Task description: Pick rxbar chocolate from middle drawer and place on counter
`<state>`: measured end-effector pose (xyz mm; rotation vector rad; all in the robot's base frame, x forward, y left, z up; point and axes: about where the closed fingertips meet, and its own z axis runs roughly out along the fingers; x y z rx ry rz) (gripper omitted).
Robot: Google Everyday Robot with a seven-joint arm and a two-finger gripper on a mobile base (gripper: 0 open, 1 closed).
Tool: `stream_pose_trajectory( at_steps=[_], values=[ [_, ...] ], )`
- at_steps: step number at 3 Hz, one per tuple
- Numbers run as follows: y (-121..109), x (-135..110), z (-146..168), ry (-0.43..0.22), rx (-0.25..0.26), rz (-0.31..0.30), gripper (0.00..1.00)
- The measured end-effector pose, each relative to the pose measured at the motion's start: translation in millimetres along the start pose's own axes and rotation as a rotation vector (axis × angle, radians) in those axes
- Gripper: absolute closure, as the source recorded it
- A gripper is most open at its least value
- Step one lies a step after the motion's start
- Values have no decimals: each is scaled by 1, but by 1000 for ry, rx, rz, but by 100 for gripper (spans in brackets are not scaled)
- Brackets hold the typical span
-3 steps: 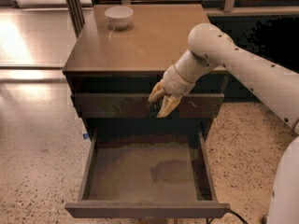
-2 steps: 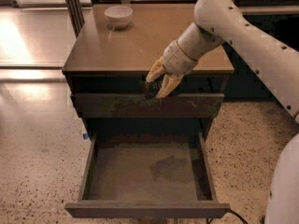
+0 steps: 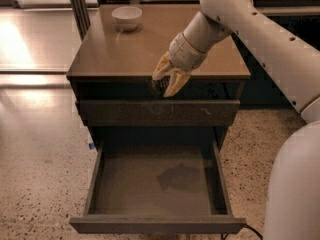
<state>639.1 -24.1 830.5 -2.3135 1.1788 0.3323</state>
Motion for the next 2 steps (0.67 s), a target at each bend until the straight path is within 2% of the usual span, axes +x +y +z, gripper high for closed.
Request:
stream_pose_trajectory(
  at_steps=[1,2],
  values=[
    [-45,-8,-17,78,-74,-39,100],
    [-85,-11,-28,117,-44,-65,100]
  ],
)
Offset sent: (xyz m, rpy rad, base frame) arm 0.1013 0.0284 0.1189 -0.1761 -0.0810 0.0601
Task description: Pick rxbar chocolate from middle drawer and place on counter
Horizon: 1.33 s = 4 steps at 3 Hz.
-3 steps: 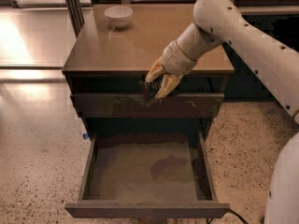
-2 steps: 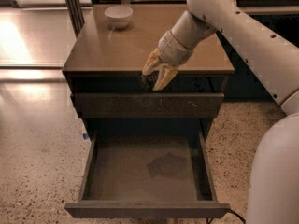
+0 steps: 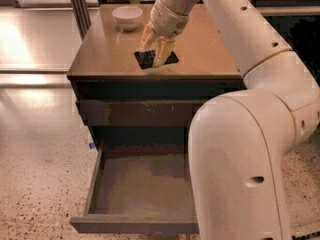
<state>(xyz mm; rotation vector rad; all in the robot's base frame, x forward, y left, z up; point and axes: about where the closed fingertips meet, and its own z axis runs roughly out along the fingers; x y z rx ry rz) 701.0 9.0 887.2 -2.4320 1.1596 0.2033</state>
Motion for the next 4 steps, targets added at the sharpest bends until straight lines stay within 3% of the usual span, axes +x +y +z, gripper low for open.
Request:
stream_pose_trajectory(
  at_steps=[1,2,3,4],
  values=[
    [-27,12,-13,3,78,-11,100],
    [-40,35,-16,-43,185,-22,100],
    [-34,62,11,-112,213,15,100],
    [-24,82,42,-170,200,58,100]
  ],
)
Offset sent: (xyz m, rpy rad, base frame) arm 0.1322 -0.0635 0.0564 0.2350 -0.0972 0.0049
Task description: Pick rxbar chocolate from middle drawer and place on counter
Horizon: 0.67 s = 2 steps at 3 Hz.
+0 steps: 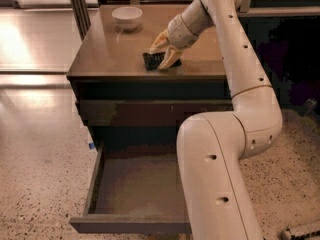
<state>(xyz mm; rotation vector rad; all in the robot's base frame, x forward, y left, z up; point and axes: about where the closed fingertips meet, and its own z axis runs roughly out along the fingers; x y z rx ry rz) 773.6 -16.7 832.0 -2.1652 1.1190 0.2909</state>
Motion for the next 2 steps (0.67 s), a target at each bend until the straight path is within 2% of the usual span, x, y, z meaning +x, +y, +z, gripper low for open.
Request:
stream_pose_trajectory(
  at_steps=[1,2],
  values=[
    [0,2,1,-9,-2,9,100],
    [-6,0,3,-6,21,9,85]
  ],
)
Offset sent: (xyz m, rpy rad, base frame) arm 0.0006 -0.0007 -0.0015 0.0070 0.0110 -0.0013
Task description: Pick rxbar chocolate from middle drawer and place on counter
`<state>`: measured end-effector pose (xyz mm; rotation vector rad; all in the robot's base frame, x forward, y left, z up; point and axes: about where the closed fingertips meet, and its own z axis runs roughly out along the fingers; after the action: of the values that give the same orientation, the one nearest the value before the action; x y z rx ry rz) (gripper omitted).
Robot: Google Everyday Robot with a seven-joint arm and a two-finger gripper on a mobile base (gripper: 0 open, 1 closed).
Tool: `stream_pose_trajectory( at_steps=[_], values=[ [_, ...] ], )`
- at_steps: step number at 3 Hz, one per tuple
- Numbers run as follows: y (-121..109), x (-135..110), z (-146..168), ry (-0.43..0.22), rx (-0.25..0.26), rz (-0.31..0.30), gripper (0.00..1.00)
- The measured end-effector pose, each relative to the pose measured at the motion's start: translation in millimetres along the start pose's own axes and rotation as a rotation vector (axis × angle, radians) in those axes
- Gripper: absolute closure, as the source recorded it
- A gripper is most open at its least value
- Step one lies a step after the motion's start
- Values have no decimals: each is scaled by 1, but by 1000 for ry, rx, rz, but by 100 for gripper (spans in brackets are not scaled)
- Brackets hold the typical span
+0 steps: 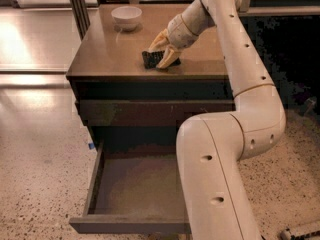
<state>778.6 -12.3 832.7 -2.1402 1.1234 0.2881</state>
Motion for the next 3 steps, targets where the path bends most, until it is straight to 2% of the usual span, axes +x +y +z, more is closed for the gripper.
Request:
stream_pose_trajectory(
  at_steps=[3],
  values=[
    [-3,-1,0,0,6,0,15]
  ],
)
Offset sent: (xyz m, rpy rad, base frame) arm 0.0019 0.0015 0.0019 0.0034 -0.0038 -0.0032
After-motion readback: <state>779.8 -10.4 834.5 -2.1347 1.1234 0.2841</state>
